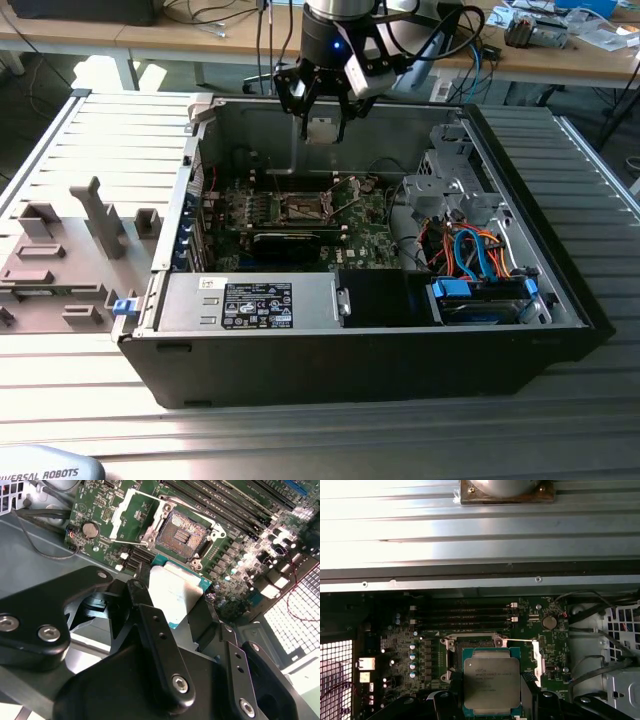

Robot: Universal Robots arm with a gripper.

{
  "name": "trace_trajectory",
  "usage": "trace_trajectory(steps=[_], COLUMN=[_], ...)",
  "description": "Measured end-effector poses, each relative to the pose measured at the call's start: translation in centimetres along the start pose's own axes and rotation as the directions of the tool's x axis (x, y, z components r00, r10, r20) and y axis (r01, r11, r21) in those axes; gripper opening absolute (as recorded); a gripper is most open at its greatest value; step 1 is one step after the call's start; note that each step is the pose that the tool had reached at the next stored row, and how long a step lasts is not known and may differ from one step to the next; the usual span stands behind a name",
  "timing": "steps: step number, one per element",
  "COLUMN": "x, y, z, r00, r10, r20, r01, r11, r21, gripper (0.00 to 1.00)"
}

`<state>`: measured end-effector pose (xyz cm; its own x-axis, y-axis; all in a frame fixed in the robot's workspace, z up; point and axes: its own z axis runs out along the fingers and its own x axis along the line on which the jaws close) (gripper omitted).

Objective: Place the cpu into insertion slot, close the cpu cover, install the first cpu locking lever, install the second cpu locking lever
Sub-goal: 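Place the cpu into insertion slot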

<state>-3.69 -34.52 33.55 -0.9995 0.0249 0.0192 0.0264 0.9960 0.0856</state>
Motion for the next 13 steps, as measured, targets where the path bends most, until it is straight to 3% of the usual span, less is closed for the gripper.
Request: trace_trajectory(steps=[13], x=[-0.01], y=[-0.05], z=[0.23], r00=[1.0], r10=[0.0], r20=[0.0], r01=[0.0], r11=[1.0], r21=[0.0], gripper=[0.54])
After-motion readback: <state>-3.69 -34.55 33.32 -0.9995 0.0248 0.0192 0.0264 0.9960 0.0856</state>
